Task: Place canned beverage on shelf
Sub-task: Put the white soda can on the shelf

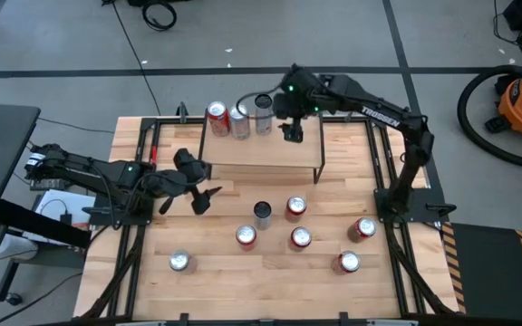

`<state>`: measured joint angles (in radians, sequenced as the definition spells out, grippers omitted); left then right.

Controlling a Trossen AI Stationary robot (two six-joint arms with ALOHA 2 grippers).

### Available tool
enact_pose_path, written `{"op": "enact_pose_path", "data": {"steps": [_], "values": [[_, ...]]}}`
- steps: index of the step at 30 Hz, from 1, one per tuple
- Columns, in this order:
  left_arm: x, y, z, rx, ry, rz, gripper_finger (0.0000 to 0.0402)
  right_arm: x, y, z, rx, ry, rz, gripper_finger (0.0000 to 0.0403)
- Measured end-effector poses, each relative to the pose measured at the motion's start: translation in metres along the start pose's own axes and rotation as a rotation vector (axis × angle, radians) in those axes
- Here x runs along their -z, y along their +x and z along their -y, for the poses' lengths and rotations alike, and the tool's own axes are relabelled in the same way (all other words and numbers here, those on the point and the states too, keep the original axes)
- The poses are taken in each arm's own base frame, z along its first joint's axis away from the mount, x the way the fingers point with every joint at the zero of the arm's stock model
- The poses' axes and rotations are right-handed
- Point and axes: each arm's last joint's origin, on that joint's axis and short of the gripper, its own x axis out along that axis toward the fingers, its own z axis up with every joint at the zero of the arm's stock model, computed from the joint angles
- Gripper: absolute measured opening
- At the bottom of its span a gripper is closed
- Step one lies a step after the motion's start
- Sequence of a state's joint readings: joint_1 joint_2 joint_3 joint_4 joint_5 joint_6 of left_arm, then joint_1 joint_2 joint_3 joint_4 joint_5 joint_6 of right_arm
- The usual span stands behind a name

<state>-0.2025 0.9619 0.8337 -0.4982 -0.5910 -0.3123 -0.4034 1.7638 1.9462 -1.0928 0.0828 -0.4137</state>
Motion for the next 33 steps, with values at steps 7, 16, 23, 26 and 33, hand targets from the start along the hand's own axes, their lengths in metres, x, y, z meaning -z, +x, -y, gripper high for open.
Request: {"op": "enact_pose_path", "data": {"steps": [7, 16, 23, 26, 33], "values": [[0.001, 0.002, -0.004, -0.027, 0.037, -0.018, 0.0389, -0.011, 0.014, -0.056, -0.066, -0.07, 0.06, 0.0327], [0.003, -0.004, 0.004, -0.047, 0.067, 0.009, 0.0389, -0.009, 0.057, -0.127, 0.004, -0.161, 0.142, 0.0324], [0.002, -0.002, 0.004, 0.019, 0.004, -0.01, 0.0389, -0.012, 0.039, -0.167, -0.179, -0.167, 0.194, 0.0323], [0.001, -0.002, 0.004, 0.022, -0.008, -0.001, 0.0389, -0.013, 0.034, -0.182, -0.254, -0.188, 0.214, 0.0325], [0.0, -0.002, 0.004, 0.025, -0.021, 0.006, 0.0389, -0.01, 0.024, -0.209, -0.32, -0.198, 0.19, 0.0365]]}}
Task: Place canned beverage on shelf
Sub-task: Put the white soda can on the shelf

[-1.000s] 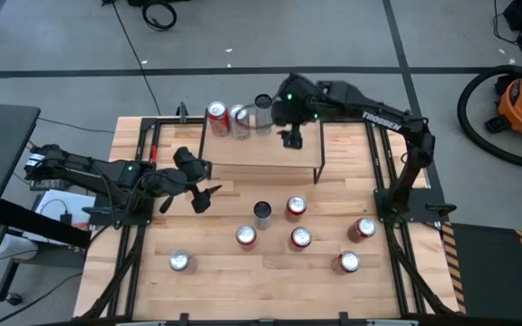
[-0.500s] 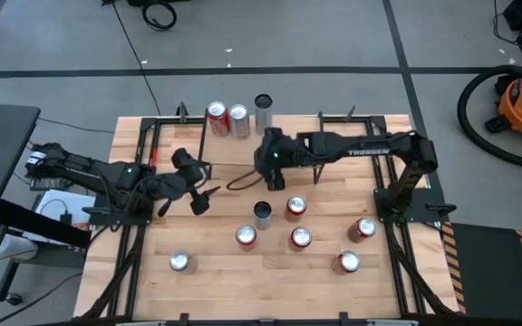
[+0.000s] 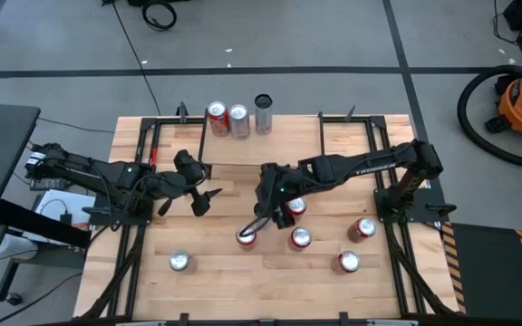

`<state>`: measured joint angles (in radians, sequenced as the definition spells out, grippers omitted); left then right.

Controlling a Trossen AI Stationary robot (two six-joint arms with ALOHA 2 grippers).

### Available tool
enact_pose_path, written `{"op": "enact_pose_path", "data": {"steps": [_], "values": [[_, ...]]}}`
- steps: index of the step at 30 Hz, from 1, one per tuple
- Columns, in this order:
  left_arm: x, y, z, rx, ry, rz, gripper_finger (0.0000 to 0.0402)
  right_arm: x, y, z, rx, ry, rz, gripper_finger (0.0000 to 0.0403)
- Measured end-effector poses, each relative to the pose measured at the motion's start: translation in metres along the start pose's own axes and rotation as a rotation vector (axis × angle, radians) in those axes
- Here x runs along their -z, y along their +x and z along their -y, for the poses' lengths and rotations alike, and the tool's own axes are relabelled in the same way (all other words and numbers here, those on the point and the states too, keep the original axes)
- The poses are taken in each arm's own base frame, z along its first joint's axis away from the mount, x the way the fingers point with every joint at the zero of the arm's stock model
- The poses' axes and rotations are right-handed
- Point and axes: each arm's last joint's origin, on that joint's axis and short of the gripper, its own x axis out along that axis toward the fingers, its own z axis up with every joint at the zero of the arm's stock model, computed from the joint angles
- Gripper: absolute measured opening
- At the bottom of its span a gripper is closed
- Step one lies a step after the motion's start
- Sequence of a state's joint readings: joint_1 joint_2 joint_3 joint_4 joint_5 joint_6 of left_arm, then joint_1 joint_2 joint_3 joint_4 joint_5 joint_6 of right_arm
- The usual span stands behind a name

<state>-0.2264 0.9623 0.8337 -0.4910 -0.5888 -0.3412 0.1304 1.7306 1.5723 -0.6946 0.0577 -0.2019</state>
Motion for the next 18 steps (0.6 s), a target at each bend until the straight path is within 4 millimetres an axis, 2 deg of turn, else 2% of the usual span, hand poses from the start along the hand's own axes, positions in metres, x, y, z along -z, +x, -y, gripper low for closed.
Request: {"op": "enact_pose_path", "data": {"steps": [5, 10, 18], "values": [[0.0, 0.0, 0.0, 0.0, 0.001, 0.0, 0.0389, -0.002, 0.0, -0.013, -0.017, 0.03, 0.007, 0.0397], [0.0, 0.0, 0.0, 0.0, 0.001, 0.0, 0.0389, 0.009, 0.015, -0.019, 0.012, 0.049, -0.003, 0.0391], [0.0, 0.0, 0.0, 0.001, 0.013, -0.001, 0.0389, 0.026, 0.035, -0.018, 0.019, 0.082, 0.022, 0.0389]]}}
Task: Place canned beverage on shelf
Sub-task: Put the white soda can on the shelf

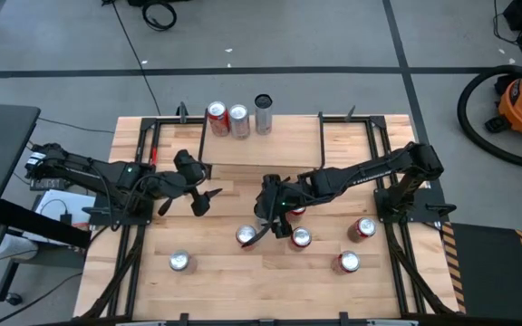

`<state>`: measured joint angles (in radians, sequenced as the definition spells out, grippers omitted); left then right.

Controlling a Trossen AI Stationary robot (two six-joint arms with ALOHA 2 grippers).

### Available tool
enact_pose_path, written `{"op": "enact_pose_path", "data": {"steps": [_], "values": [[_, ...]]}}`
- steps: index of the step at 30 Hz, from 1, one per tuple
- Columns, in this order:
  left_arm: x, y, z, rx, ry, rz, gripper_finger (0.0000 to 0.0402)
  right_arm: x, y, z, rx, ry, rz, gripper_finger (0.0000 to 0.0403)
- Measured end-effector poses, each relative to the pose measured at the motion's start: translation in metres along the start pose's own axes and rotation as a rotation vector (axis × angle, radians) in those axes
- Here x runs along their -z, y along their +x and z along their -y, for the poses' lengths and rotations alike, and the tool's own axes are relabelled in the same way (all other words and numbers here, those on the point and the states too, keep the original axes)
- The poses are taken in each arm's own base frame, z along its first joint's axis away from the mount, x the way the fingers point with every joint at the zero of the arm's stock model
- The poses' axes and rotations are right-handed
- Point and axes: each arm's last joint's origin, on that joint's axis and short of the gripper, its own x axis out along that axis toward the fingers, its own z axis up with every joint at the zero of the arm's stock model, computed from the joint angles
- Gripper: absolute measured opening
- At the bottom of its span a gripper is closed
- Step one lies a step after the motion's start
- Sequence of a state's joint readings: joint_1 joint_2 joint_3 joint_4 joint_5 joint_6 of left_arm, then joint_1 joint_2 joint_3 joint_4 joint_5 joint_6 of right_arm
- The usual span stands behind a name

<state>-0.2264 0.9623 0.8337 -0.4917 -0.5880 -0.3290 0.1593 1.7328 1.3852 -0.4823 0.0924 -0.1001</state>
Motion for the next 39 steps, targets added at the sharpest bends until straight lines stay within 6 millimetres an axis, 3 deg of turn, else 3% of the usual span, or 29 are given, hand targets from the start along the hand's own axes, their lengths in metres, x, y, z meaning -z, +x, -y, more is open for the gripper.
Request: {"op": "enact_pose_path", "data": {"steps": [7, 16, 20, 30, 39], "values": [[0.0, 0.0, 0.0, 0.0, 0.004, 0.0, 0.0389, 0.014, 0.012, 0.004, -0.024, 0.021, 0.015, 0.0377], [0.0, 0.0, 0.0, -0.001, 0.009, 0.001, 0.0389, 0.022, 0.019, 0.02, -0.042, 0.05, 0.04, 0.0284], [0.0, 0.0, 0.0, -0.017, 0.01, 0.007, 0.0389, 0.023, 0.016, 0.034, -0.041, 0.048, 0.035, 0.0269], [0.0, 0.0, 0.0, -0.018, 0.03, 0.006, 0.0389, -0.004, -0.016, 0.068, -0.011, 0.007, 0.039, 0.0276], [0.0, 0.0, 0.001, 0.026, 0.029, -0.007, 0.0389, -0.038, -0.074, 0.094, 0.085, -0.057, 0.099, 0.0277]]}}
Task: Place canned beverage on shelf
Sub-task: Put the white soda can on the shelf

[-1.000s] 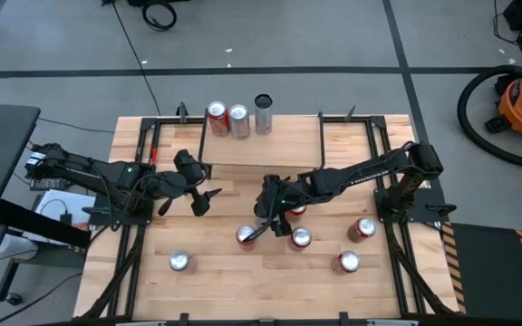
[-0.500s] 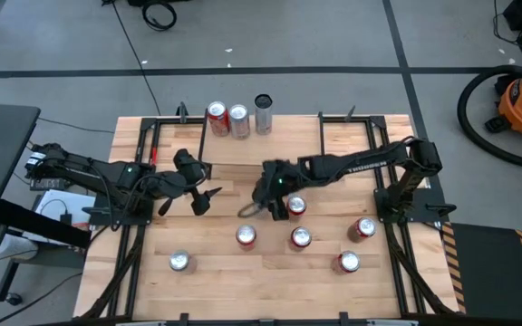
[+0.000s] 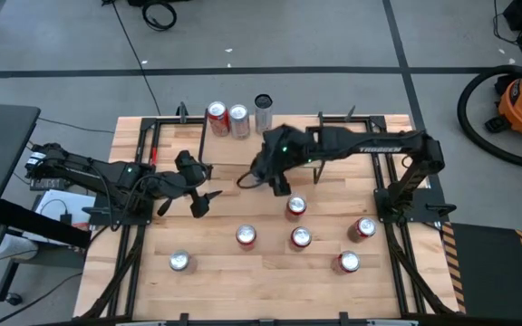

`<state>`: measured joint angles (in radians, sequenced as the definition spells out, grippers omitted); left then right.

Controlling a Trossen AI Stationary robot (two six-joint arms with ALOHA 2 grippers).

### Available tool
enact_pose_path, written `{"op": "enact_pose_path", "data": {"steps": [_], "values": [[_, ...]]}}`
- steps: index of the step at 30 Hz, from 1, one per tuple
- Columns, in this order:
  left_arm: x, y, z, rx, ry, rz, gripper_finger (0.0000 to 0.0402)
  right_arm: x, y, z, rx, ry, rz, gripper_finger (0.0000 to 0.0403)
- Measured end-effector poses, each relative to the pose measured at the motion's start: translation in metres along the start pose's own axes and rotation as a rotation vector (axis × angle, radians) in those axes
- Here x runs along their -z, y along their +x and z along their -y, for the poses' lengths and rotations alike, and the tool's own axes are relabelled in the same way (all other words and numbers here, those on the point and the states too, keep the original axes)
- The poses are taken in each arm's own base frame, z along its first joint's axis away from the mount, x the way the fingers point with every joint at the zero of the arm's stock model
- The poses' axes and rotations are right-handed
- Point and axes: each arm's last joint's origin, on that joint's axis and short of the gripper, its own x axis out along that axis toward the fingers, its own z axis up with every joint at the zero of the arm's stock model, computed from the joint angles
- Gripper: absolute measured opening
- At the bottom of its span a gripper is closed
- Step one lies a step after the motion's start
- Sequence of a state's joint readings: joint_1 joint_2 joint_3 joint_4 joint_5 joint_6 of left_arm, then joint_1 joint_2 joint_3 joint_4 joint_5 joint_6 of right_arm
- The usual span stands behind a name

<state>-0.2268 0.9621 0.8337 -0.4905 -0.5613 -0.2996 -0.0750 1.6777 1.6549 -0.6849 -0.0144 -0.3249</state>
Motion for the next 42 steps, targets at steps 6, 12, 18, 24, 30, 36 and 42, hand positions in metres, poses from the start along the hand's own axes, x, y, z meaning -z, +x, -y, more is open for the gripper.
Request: {"op": "enact_pose_path", "data": {"steps": [6, 12, 18, 24, 30, 36, 42], "values": [[0.0, 0.0, 0.0, 0.0, 0.0, 0.0, 0.0389, -0.004, -0.035, 0.028, 0.1, 0.008, 0.069, 0.0277], [-0.001, 0.0, 0.0, 0.002, -0.005, 0.007, 0.0389, 0.006, -0.041, 0.054, 0.125, 0.046, 0.079, 0.0277], [-0.001, 0.0, 0.0, 0.002, -0.005, 0.006, 0.0389, 0.013, -0.042, 0.07, 0.152, 0.064, 0.072, 0.0277], [-0.001, 0.0, 0.0, 0.002, -0.001, 0.007, 0.0389, 0.018, -0.043, 0.083, 0.156, 0.098, 0.079, 0.0277], [-0.001, 0.0, 0.0, 0.001, -0.001, 0.007, 0.0389, 0.018, -0.045, 0.083, 0.113, 0.114, 0.094, 0.0277], [-0.001, 0.0, 0.0, 0.001, 0.0, 0.007, 0.0389, 0.023, -0.036, 0.082, 0.063, 0.14, 0.048, 0.0277], [-0.001, 0.0, 0.0, 0.0, -0.001, 0.005, 0.0389, 0.023, -0.032, 0.083, 0.074, 0.139, 0.042, 0.0278]]}}
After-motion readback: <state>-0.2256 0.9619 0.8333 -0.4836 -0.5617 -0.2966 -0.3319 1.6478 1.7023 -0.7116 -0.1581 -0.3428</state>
